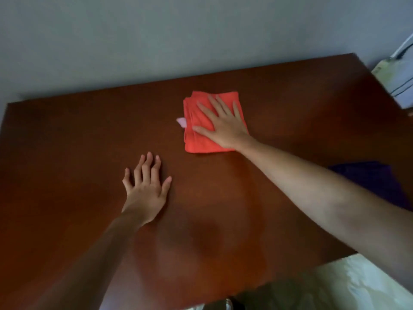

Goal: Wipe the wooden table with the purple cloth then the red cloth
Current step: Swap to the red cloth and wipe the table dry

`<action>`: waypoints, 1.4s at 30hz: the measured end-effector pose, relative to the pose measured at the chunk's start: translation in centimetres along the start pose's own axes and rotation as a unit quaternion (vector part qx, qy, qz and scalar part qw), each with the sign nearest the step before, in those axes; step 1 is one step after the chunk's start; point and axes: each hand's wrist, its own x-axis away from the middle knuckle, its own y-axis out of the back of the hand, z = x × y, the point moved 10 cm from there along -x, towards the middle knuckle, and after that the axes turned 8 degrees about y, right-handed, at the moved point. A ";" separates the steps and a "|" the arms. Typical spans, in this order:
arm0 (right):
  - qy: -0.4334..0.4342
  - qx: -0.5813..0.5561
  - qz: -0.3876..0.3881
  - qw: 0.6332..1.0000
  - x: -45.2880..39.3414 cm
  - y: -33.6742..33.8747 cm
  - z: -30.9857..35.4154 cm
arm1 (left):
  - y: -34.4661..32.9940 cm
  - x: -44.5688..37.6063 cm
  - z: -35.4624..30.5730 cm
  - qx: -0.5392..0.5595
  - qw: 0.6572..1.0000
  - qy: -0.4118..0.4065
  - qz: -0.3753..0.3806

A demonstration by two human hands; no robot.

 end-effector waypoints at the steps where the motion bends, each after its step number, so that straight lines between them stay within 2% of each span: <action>1: 0.005 0.001 -0.012 1.000 3.6 -0.2 0.5 | 0.1 0.0 0.0 0.003 1.000 0.005 0.000; 4: 0.016 0.001 -0.042 0.999 17.5 -0.4 2.6 | -0.1 -0.1 0.2 0.003 0.999 0.029 0.028; 7: 0.004 0.023 -0.038 0.999 30.9 -0.8 3.9 | -0.1 0.1 0.1 0.008 0.998 0.050 0.047; 10: -0.034 0.051 -0.010 0.998 36.1 -1.5 3.1 | -0.1 0.1 0.1 0.004 0.997 0.056 0.056; 13: -0.060 0.041 -0.005 0.997 34.7 -1.7 2.2 | 0.4 0.0 -0.9 0.017 0.997 0.064 0.048; 16: -0.033 0.032 -0.009 0.999 31.5 -1.5 1.5 | 1.1 -0.1 -5.6 0.063 0.998 -0.009 0.001; 18: -0.009 0.026 -0.027 0.999 27.8 -0.8 0.4 | 0.6 -0.9 -9.3 0.093 0.994 -0.051 -0.010; 21: -0.024 0.009 -0.041 0.999 18.4 0.4 -3.6 | -0.2 -3.0 -12.9 0.145 0.988 -0.043 -0.023; 23: -0.058 -0.003 -0.020 0.998 11.0 0.9 -7.1 | -1.1 -3.6 -14.5 0.122 0.991 -0.043 -0.031; 26: -0.125 -0.013 -0.004 0.992 1.1 1.9 -13.1 | -1.9 -3.4 -16.0 0.026 0.996 -0.062 -0.054; 30: -0.180 -0.030 -0.016 0.983 -6.6 3.2 -18.2 | -2.2 -3.1 -15.9 -0.016 0.996 -0.063 -0.063; 36: -0.162 -0.022 -0.005 0.987 -7.3 3.5 -18.5 | -2.0 -3.1 -16.1 -0.024 0.996 -0.062 -0.063; 42: -0.105 -0.026 -0.008 0.994 0.5 3.1 -14.8 | -2.2 -3.2 -16.1 -0.028 0.996 -0.054 -0.060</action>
